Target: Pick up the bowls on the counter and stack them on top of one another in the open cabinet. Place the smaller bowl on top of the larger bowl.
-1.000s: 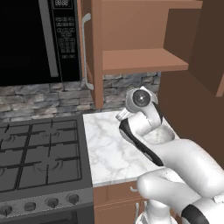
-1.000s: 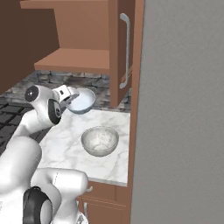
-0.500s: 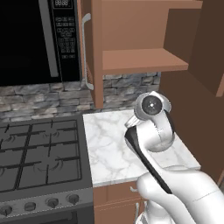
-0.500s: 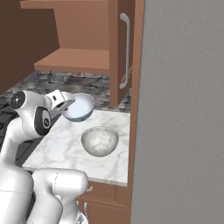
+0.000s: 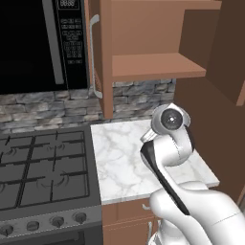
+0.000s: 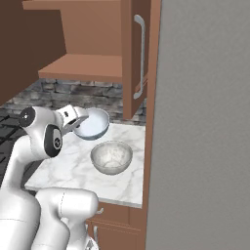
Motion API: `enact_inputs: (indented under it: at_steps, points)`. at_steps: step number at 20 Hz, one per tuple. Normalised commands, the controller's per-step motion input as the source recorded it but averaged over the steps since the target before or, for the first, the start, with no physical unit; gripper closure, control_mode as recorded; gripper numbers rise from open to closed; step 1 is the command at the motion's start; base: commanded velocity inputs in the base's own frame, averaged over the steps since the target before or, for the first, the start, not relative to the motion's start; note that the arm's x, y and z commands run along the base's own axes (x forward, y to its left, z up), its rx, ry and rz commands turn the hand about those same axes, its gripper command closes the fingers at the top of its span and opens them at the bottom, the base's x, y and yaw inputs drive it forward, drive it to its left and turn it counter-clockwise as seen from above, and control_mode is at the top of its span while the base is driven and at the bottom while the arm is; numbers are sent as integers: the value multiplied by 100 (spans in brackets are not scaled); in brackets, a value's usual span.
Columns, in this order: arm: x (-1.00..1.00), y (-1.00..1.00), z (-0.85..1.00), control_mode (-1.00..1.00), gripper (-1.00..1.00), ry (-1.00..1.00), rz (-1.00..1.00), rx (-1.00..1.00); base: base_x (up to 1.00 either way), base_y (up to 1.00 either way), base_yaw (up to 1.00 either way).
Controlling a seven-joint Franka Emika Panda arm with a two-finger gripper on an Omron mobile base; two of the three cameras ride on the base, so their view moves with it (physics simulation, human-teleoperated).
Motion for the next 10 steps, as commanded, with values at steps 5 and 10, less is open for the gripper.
enact_inputs:
  at_steps: [5,10]
  points:
    - [0,-28,-2,-100,100,2,0,4,0,0,0]
    - [0,-4,0,-100,100,0,0,0,0,0,0]
